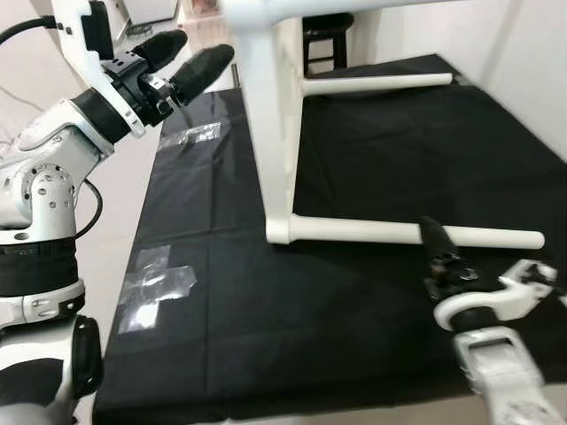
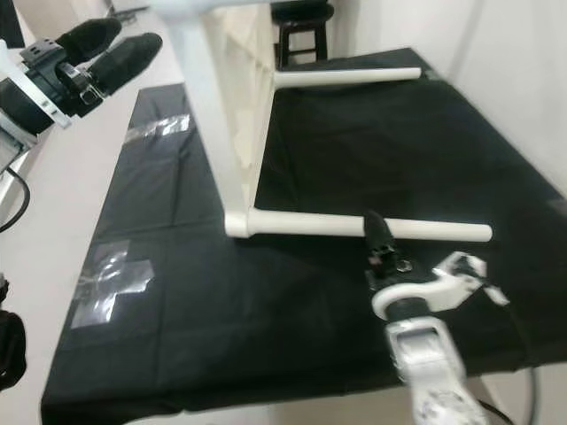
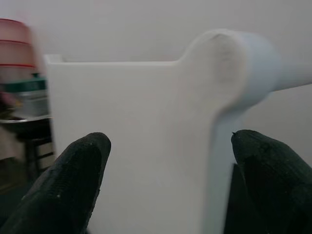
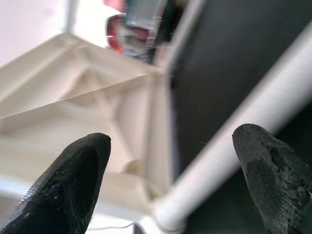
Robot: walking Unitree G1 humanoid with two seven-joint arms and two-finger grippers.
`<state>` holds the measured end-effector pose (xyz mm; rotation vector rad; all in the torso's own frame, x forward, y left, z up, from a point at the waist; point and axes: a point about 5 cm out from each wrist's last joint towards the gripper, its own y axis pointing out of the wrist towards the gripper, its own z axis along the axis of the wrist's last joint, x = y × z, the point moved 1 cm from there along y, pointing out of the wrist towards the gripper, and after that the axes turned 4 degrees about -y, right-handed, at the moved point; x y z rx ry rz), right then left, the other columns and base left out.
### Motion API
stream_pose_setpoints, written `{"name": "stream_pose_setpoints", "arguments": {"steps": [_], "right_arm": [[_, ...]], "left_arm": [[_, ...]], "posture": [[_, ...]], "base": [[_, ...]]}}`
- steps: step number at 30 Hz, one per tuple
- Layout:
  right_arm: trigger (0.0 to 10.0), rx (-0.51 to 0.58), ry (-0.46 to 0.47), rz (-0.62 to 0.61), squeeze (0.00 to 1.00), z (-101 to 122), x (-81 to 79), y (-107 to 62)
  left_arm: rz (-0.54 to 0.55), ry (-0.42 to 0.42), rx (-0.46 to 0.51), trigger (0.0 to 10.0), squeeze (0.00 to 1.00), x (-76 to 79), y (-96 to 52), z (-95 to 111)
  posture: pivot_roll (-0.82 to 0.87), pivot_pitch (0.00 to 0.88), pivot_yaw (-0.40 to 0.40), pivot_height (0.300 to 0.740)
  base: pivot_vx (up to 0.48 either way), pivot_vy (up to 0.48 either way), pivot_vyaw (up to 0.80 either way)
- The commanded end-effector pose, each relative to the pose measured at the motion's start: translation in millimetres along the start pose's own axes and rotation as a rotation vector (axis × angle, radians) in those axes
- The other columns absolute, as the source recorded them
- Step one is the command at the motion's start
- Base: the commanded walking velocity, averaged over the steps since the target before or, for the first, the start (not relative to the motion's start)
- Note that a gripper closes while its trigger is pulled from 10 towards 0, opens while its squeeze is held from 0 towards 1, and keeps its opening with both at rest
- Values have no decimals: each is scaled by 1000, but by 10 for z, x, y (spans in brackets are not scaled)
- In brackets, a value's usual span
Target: Building children table
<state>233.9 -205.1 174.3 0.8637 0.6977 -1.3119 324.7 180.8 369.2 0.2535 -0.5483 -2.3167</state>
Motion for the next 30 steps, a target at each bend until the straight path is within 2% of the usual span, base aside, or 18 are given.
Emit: {"name": "stream_pose_setpoints", "arguments": {"steps": [1, 2, 3, 4, 5, 6, 8, 9, 10, 13, 15, 20, 21, 23, 26, 28, 29, 30], "right_arm": [[10000, -1, -6, 42, 0, 19, -65, -6], [10000, -6, -55, 57, 0, 42, -82, 25], [10000, -6, -55, 57, 0, 42, -82, 25], [10000, -18, -113, 77, 0, 45, -111, 78], [10000, -28, -185, 98, 0, 46, -152, 136], [10000, -28, -185, 98, 0, 46, -152, 136], [10000, -30, -277, 152, 0, 15, -262, 319], [10000, -33, -294, 172, 0, 2, -302, 367], [10000, -33, -294, 172, 0, 2, -302, 367], [10000, -66, -327, 200, 0, -62, -343, 446], [10000, -79, -342, 212, 0, -84, -350, 466], [10000, -67, -381, 219, 0, -61, -352, 555], [10000, -42, -414, 210, 0, -11, -340, 614], [10000, -32, -433, 204, 0, 3, -329, 637], [10000, -15, -511, 177, 0, 22, -301, 700], [10000, -9, -566, 152, 0, 16, -278, 737], [10000, -28, -635, 134, 0, -18, -252, 747], [10000, -28, -635, 134, 0, -18, -252, 747]], "left_arm": [[-27, 1, 1, 10000, 0, 27, -50, 31], [-65, -13, 7, 10000, 0, 71, -57, 38], [-65, -13, 7, 10000, 0, 71, -57, 38], [-101, -36, 13, 10000, 0, 123, -65, 26], [-154, -99, 14, 10000, 0, 200, -79, -25], [-154, -99, 14, 10000, 0, 200, -79, -25], [-270, -261, -23, 10000, 0, 458, -161, -347], [-299, -314, -35, 10000, 0, 548, -200, -470], [-299, -314, -35, 10000, 0, 548, -200, -470], [-299, -438, -68, 10000, 0, 744, -324, -832], [-297, -472, -75, 10000, 0, 799, -366, -913], [-268, -513, -92, 10000, 0, 846, -456, -1044], [-201, -528, -87, 10000, 0, 782, -490, -1097], [-177, -533, -84, 10000, 0, 768, -505, -1108], [-112, -541, -83, 10000, 0, 725, -527, -1182], [-53, -538, -83, 10000, 0, 699, -525, -1255], [26, -509, -103, 10000, 0, 648, -513, -1338], [26, -509, -103, 10000, 0, 648, -513, -1338]], "posture": [[-50, 116, 79, 740], [-50, 116, 79, 740], [-50, 116, 79, 740], [-44, 108, 81, 740], [-37, 104, 83, 740], [-37, 104, 83, 740], [-26, 92, 85, 740], [-25, 91, 84, 740], [-25, 91, 84, 740], [-22, 80, 78, 740], [-18, 78, 73, 740], [-10, 70, 73, 740], [-6, 68, 69, 740], [-6, 68, 69, 740], [-8, 63, 70, 740], [-9, 61, 68, 740], [-13, 62, 64, 740], [-13, 62, 64, 740]], "base": [[0, 0, 0], [0, 0, 0], [0, 0, 0], [0, 0, 0], [0, 0, 0], [0, 0, 0], [0, 0, 0], [0, 0, 0], [0, 0, 0], [0, 0, 0], [0, -240, 0], [0, -480, 0], [0, -480, 0], [0, -480, 0], [0, -480, 0], [0, -480, 0], [0, -300, 0], [0, -300, 0]]}}
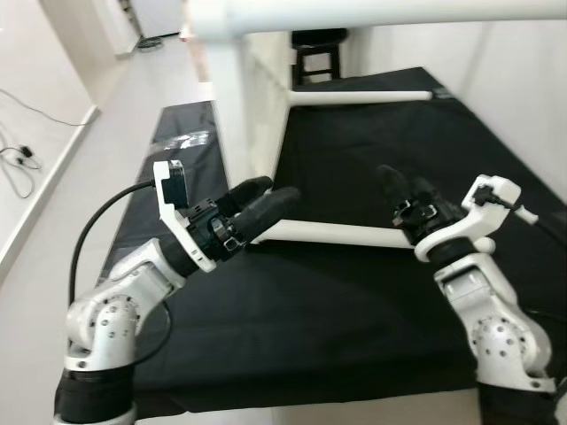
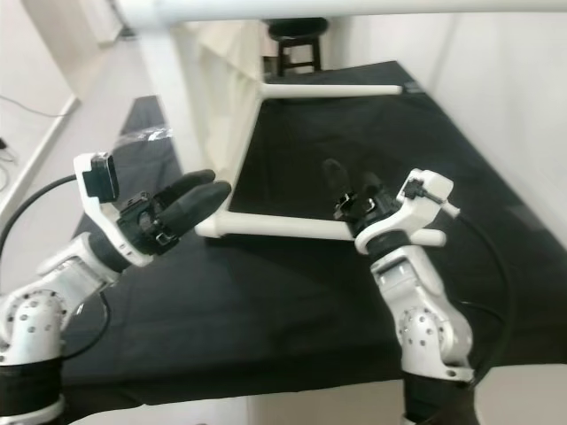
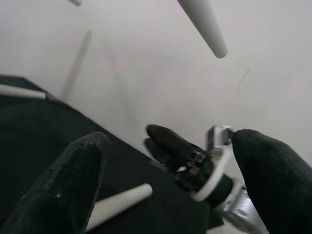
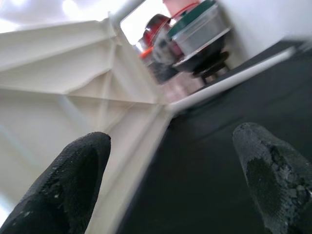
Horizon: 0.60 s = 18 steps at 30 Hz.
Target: Building children table
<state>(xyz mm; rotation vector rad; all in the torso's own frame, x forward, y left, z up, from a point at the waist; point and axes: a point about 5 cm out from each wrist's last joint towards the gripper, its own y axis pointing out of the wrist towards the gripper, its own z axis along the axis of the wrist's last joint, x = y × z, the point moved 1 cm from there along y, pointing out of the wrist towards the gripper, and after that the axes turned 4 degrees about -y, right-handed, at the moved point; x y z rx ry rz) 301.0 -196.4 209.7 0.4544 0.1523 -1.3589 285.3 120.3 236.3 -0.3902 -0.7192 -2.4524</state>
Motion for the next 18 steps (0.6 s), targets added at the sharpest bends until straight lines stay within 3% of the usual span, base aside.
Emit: {"name": "stream_pose_setpoints", "arguments": {"steps": [1, 2, 3, 5, 9, 10, 12, 13, 14, 15, 18], "right_arm": [[10000, -79, -137, -22, 0, -166, -31, 41], [10000, -79, -137, -22, 0, -166, -31, 41], [10000, -112, -216, -62, 0, -228, 17, 40], [10000, -112, -216, -62, 0, -228, 17, 40], [10000, -161, -347, -108, 0, -351, 109, 25], [10000, -196, -409, -142, 0, -455, 158, 11], [10000, -205, -416, -149, 0, -488, 164, 5], [10000, -213, -421, -149, 0, -528, 153, 2], [10000, -216, -422, -146, 0, -551, 143, 1], [10000, -218, -425, -141, 0, -578, 123, 8], [10000, -218, -428, -132, 0, -601, 95, 17]], "left_arm": [[245, 58, -16, 10000, 0, -282, -59, -132], [245, 58, -16, 10000, 0, -282, -59, -132], [357, 94, -31, 10000, 0, -401, -89, -203], [357, 94, -31, 10000, 0, -401, -89, -203], [463, 194, -98, 10000, 0, -489, -180, -324], [525, 275, -153, 10000, 0, -525, -269, -420], [541, 298, -172, 10000, 0, -532, -297, -452], [534, 307, -183, 7020, 0, -516, -323, -497], [525, 308, -186, 7020, 0, -502, -336, -522], [516, 306, -191, 0, 0, -477, -347, -554], [508, 309, -197, 0, 0, -451, -352, -580]], "posture": [[-17, 64, 62, 740], [-17, 64, 62, 740], [-18, 66, 61, 740], [-18, 66, 61, 740], [-19, 65, 56, 740], [-14, 63, 50, 740], [-14, 63, 50, 740], [-10, 63, 46, 740], [-10, 63, 46, 740], [-11, 60, 44, 740], [-10, 60, 43, 740]], "base": [[0, 0, 0], [0, 0, 0], [0, 0, 0], [0, 0, 0], [0, 0, 0], [0, 0, 0], [0, 0, 0], [0, 0, 0], [0, 0, 0], [0, 0, 0], [0, 0, 0]]}}
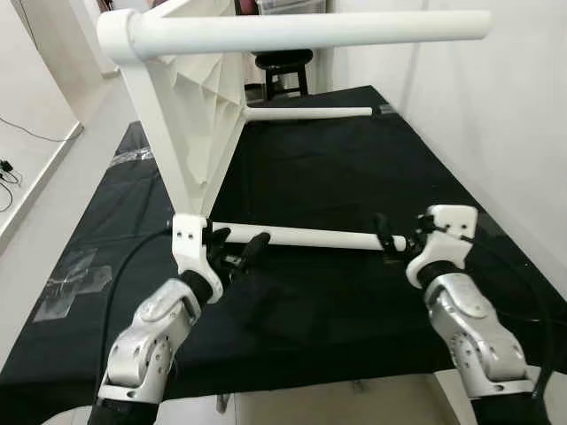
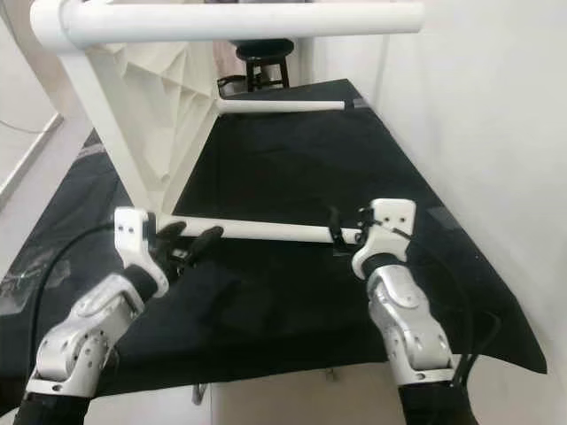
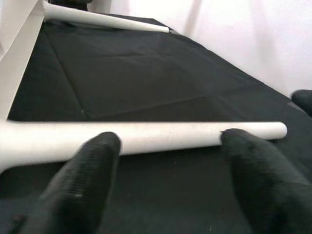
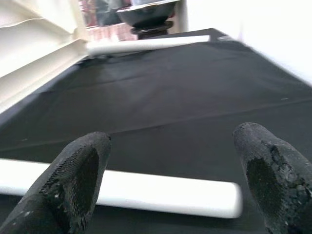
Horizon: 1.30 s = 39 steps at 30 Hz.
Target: Building children table
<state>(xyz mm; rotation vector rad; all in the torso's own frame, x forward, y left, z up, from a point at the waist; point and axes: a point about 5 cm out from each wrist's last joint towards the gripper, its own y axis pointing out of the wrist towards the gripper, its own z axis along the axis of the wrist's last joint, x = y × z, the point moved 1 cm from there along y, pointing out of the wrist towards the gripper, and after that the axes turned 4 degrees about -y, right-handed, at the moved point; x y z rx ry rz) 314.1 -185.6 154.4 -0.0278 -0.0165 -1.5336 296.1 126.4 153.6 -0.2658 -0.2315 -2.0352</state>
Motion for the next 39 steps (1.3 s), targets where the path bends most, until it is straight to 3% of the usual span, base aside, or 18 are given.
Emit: {"name": "stream_pose_setpoints", "arguments": {"steps": [1, 8, 14, 23, 24, 39], "right_arm": [[10000, 4, -17, 21, 0, -25, -81, 10], [10000, -58, -35, 17, 0, -286, -250, 47], [10000, -34, -47, 38, 0, -266, -269, 88], [10000, 6, -78, 50, 0, -222, -270, 126], [10000, 12, -82, 50, 0, -212, -269, 135], [10000, 51, -104, 85, 0, -140, -341, 179]], "left_arm": [[6, 47, 8, 0, 0, -13, -36, 19], [11, 101, -1, 0, 0, 20, -10, -91], [17, 156, -18, 0, 0, 2, -81, -175], [1, 192, -1, 0, 0, 48, -45, -156], [5, 204, -2, 10000, 0, 52, -44, -155], [52, 185, 19, 10000, 0, 9, -85, -139]], "posture": [[-9, 59, 41, 740], [-9, 47, 37, 740], [-5, 44, 36, 740], [-4, 44, 33, 740], [-4, 44, 33, 740], [-4, 51, 33, 740]], "base": [[0, 0, 0], [0, 0, 0], [0, 0, 0], [0, 0, 0], [0, 0, 0], [99, 0, 0]]}}
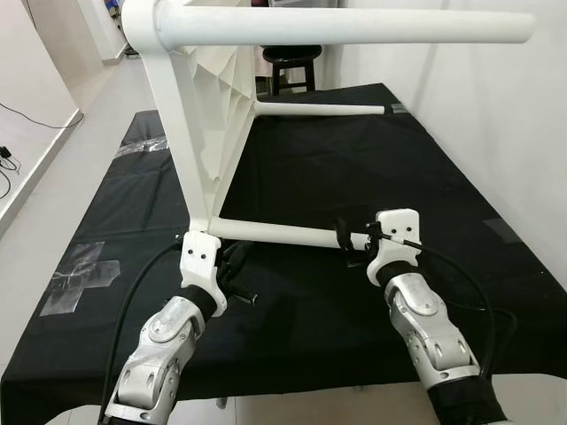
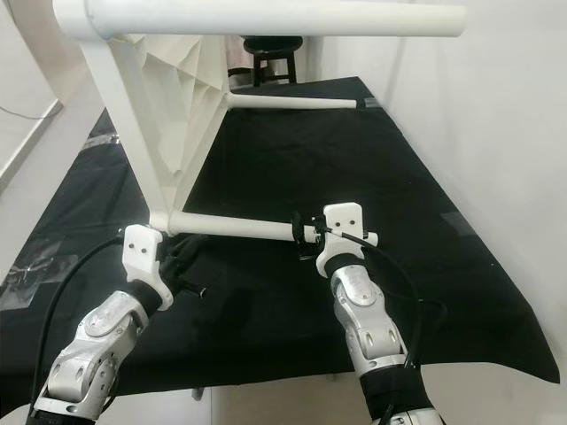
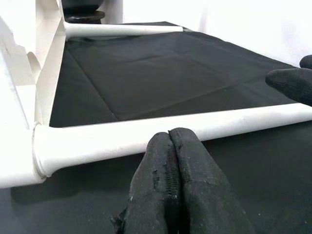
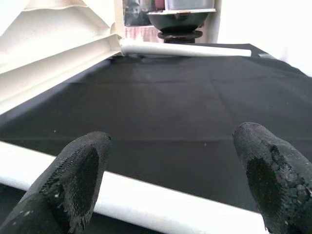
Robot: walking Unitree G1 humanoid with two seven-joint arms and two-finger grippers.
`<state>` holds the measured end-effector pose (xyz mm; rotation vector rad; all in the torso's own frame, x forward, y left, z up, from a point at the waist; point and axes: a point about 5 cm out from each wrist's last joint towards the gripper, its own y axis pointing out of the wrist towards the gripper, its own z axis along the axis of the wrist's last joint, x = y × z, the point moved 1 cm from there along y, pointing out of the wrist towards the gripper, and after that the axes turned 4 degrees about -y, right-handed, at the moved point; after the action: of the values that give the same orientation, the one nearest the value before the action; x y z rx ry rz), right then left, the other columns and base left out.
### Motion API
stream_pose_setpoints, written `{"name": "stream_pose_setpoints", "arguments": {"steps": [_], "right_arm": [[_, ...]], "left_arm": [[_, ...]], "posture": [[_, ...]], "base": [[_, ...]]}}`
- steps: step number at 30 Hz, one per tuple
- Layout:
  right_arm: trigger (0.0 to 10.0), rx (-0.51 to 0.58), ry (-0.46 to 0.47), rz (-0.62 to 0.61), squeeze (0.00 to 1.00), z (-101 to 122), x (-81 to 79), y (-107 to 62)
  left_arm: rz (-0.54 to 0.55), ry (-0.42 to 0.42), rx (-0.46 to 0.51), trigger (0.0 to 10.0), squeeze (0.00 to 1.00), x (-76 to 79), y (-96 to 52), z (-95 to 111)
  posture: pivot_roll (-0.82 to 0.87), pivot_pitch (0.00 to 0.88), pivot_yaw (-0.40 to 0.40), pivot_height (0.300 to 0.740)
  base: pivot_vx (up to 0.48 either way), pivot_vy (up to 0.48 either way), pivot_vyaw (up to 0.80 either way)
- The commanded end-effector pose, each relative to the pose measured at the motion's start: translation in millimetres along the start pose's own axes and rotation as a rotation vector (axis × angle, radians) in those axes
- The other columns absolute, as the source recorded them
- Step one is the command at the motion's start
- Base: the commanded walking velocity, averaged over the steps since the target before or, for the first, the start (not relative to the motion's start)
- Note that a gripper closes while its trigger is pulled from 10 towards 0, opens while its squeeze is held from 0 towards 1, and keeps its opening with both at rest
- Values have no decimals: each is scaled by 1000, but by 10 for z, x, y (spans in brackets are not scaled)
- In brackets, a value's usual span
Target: Building children table
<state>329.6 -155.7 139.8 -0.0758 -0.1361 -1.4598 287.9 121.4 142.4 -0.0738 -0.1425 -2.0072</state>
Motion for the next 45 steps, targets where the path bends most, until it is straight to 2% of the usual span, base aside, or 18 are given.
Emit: {"name": "stream_pose_setpoints", "arguments": {"steps": [1, 12, 15, 21, 26, 30, 34, 38, 41, 42, 43, 44, 45], "right_arm": [[10000, 7, 5, 15, 0, 1, -44, 15], [10000, 17, 49, 39, 0, -3, -56, 11], [10000, 22, 53, 42, 0, 1, -56, 9], [10000, 31, 45, 73, 0, 17, -86, 3], [10000, 42, 17, 100, 0, 20, -80, -17], [10000, 41, 8, 98, 0, 14, -62, -24], [10000, 32, -2, 87, 0, -13, 3, -35], [10000, 24, -14, 78, 0, -27, 45, -33], [10000, 26, -29, 78, 0, -19, 61, -33], [10000, 36, -71, 69, 0, 26, 192, -46], [10000, 36, -71, 69, 0, 26, 192, -46], [10000, 45, -105, 60, 0, 69, 322, -67], [10000, 45, -105, 60, 0, 69, 322, -67]], "left_arm": [[17, 9, -8, 10000, 0, -37, -29, -17], [-9, 20, -17, 10000, 0, -7, -26, -23], [-10, 22, -17, 10000, 0, -5, -27, -22], [-2, 33, -6, 10000, 0, 1, -42, 2], [81, 139, -54, 10000, 0, -20, -166, -22], [79, 148, -59, 10000, 0, 8, -204, -22], [49, 164, -86, 10000, 0, 109, -310, -43], [-13, 178, -114, 10000, 0, 211, -356, -53], [-15, 174, -120, 10000, 0, 233, -374, -54], [14, 157, -125, 10000, 0, 249, -450, -46], [14, 157, -125, 10000, 0, 249, -450, -46], [45, 144, -127, 10000, 0, 227, -502, -48], [45, 144, -127, 10000, 0, 227, -502, -48]], "posture": [[-4, 51, 33, 740], [-4, 61, 37, 740], [-4, 61, 37, 740], [-4, 64, 39, 740], [3, 72, 43, 740], [6, 75, 44, 740], [16, 81, 41, 740], [20, 83, 39, 740], [18, 83, 43, 740], [18, 83, 43, 740], [18, 83, 43, 740], [19, 88, 44, 740], [19, 88, 44, 740]], "base": [[319, 0, 0], [342, 0, -73], [345, 0, -800], [324, 0, 0], [0, 0, 0], [0, 0, 0], [0, 0, 0], [0, 0, 0], [0, 0, 0], [0, 0, 0], [0, 0, 0], [0, 0, 0], [0, 0, 0]]}}
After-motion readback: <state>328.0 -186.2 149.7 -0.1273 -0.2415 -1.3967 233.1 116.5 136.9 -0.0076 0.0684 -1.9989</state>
